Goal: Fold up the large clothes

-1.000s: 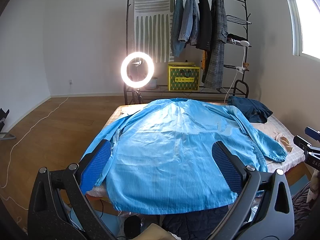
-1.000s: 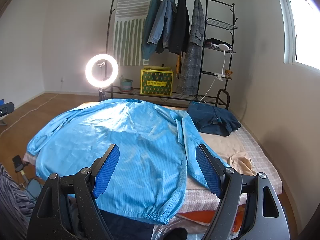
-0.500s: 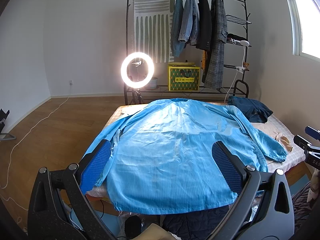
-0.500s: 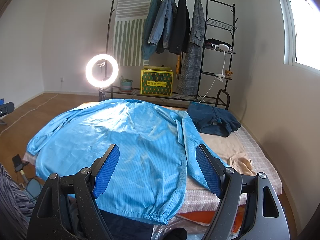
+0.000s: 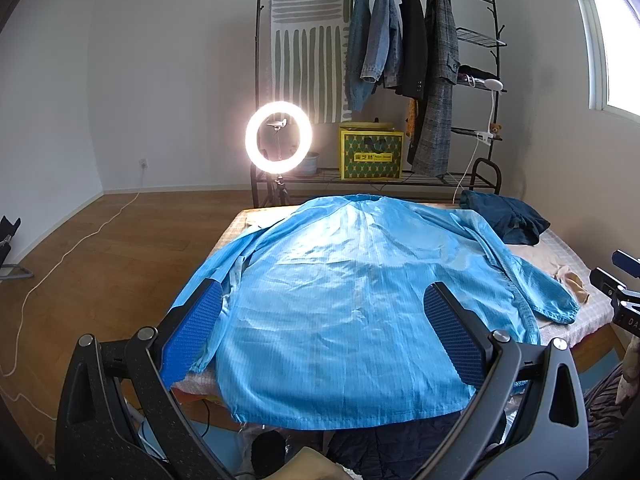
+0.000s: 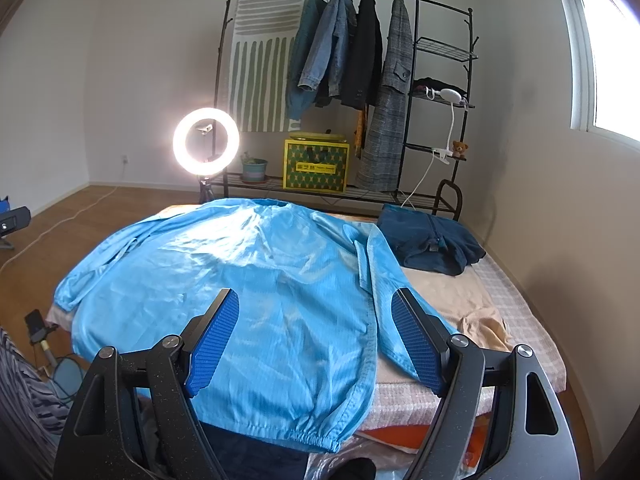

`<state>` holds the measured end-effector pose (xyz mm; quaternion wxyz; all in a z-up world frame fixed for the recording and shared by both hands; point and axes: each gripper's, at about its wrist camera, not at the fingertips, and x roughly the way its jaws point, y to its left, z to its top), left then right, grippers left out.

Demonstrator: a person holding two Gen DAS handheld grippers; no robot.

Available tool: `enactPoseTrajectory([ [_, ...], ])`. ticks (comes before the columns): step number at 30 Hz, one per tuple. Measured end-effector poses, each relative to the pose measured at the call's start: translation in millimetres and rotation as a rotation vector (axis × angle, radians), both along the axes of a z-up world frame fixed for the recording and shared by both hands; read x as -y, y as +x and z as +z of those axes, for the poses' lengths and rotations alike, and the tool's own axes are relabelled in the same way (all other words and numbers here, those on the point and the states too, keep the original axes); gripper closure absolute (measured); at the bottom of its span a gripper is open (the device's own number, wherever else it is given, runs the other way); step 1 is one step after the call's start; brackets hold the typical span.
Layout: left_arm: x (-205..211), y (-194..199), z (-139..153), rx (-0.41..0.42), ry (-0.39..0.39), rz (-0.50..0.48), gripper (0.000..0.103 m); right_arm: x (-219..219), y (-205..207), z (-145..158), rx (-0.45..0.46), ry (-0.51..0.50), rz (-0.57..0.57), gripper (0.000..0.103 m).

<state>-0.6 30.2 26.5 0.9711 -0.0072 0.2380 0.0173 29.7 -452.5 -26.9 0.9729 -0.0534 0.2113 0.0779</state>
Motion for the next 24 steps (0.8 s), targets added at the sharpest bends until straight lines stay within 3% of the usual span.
enactPoseTrajectory([
  [14,-10.5,18.8,-18.9,-0.027,0.013,0.055,0.001,-20.5,24.1,-9.6,-0.02,0.0,0.045,0.024],
  [24,-51.2,45.7,-39.0,-0.044,0.033,0.164,0.001,-56.9,58.0,-10.3,-0.025,-0.015,0.098,0.024],
])
